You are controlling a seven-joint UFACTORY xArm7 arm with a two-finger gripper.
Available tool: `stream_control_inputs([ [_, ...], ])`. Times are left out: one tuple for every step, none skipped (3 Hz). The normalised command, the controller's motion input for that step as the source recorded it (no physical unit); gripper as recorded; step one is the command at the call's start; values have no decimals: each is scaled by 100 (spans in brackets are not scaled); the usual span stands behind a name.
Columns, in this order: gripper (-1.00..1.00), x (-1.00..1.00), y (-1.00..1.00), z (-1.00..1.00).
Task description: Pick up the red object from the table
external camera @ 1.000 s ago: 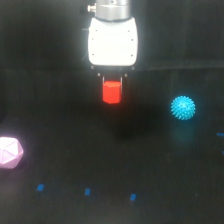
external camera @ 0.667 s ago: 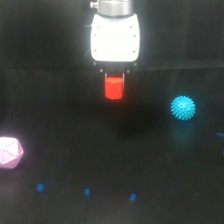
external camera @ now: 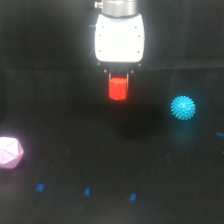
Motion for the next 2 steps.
stream_control_inputs([
  [-100, -11, 24, 58],
  [-81, 73, -20, 5],
])
